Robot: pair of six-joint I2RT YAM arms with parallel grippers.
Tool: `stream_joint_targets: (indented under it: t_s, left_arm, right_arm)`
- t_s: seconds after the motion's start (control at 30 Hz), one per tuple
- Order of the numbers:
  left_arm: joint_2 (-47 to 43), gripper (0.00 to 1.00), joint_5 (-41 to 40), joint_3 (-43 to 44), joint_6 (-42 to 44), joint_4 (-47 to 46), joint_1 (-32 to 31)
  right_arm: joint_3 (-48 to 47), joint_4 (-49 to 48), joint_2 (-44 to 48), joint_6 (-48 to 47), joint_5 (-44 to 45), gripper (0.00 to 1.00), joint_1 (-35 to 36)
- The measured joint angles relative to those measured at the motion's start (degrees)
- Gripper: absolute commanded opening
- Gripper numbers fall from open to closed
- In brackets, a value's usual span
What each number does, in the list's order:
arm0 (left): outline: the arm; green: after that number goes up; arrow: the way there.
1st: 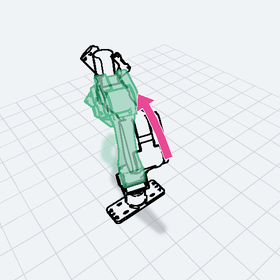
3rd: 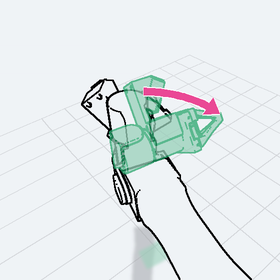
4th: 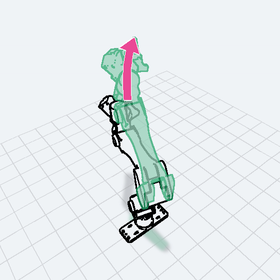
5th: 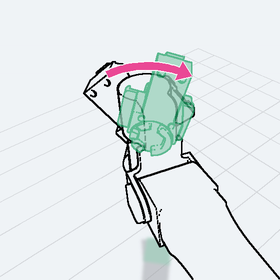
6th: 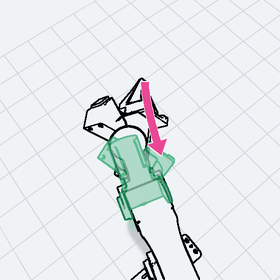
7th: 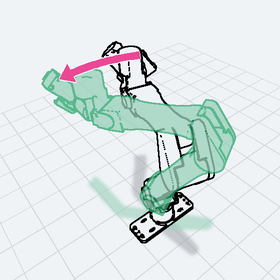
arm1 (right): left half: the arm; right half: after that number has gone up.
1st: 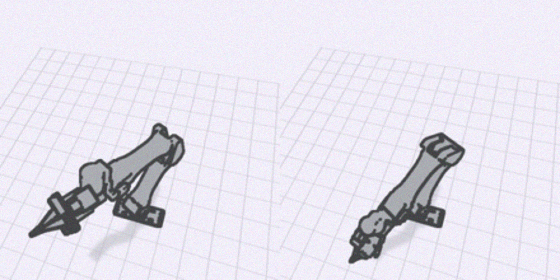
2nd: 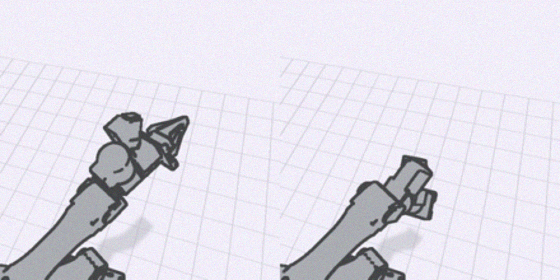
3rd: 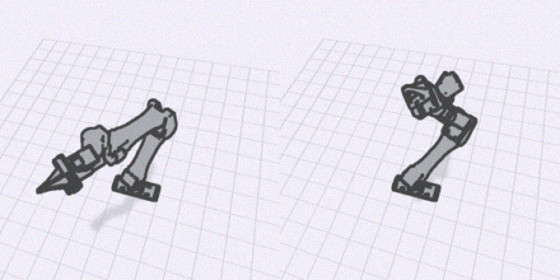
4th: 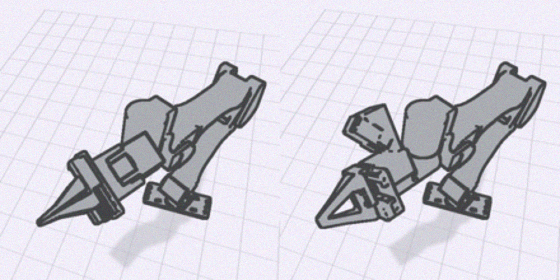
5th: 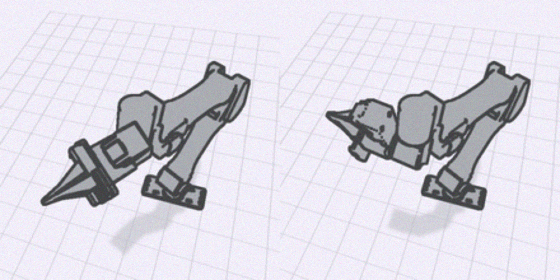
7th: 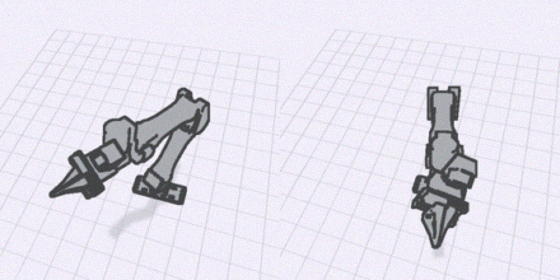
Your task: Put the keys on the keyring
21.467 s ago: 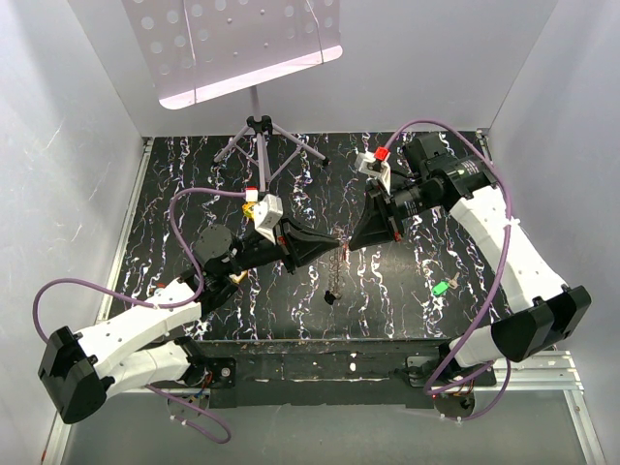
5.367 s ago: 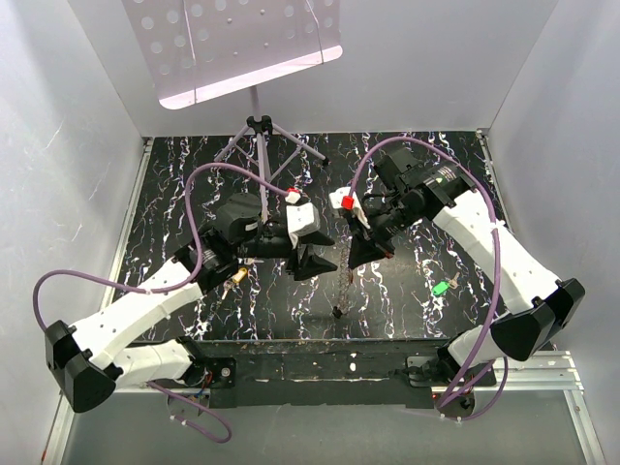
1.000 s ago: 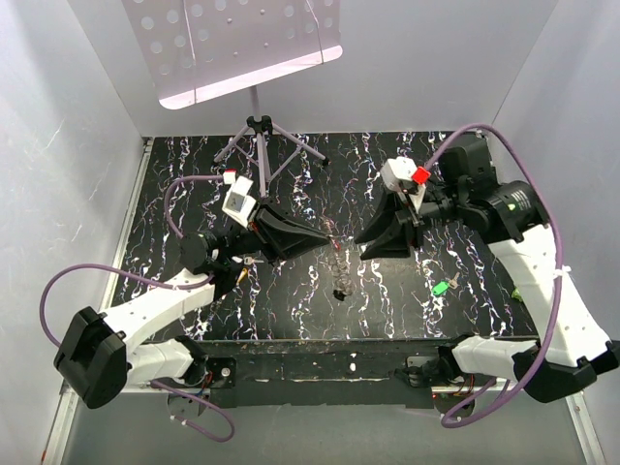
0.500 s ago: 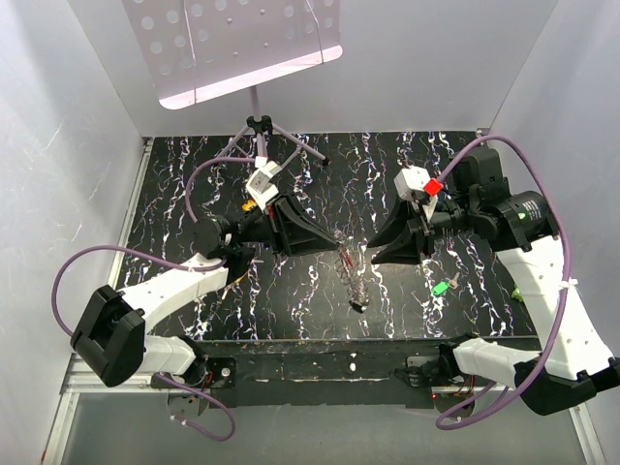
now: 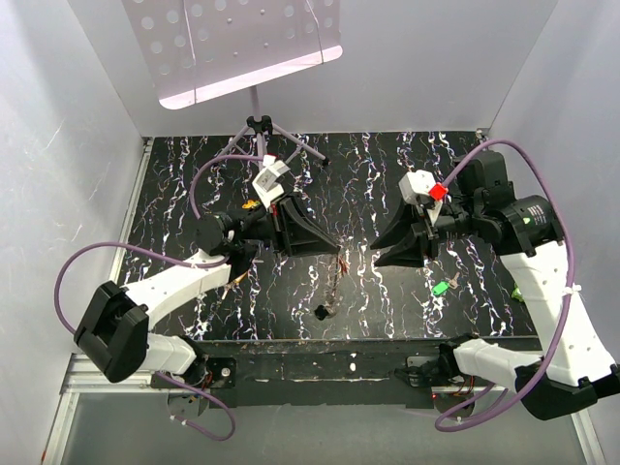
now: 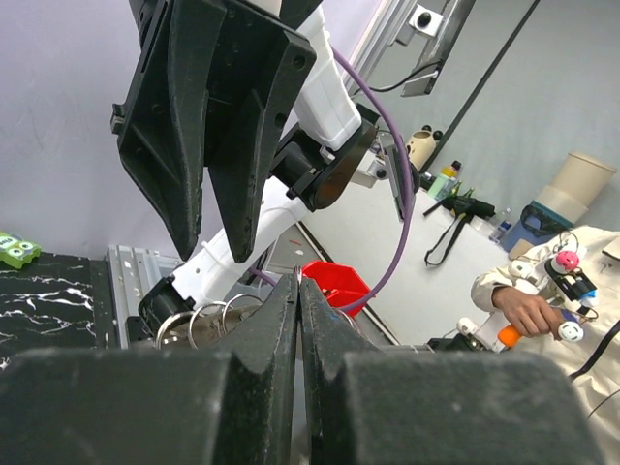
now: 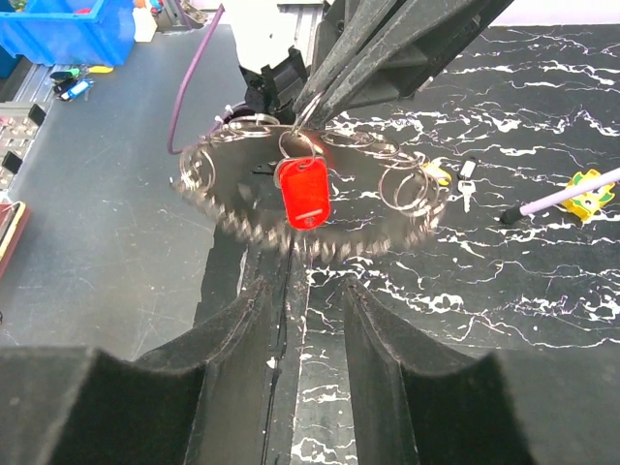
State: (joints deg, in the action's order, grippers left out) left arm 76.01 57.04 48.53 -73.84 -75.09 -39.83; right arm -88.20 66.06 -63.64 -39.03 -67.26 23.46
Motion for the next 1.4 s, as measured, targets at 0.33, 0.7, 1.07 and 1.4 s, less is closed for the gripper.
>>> stream_joint_targets:
  t_s: [0.33, 0.7, 1.07, 1.4]
  left_arm:
    - [-2.49, 0.00, 0.85, -0.02, 12.35, 18.64, 0.00]
    - [-5.40, 0.00, -15.10, 3.82, 37.31, 62.62, -1.44]
    - [-2.82, 0.00, -33.27, 2.29, 42.80, 75.17, -3.50]
    - [-33.70, 0.00, -56.89, -4.59, 45.55, 93.90, 3.85]
  right_arm:
    - [4.66, -1.92, 1.62, 2.10, 2.82, 0.46, -3.98]
    - [17.29, -10.49, 5.01, 8.55, 9.86, 0.48, -13.68]
    - [28.20, -20.31, 6.29, 13.66, 8.48, 0.49, -23.17]
    - [33.44, -25.88, 6.19, 15.08, 5.60, 0.49, -26.75]
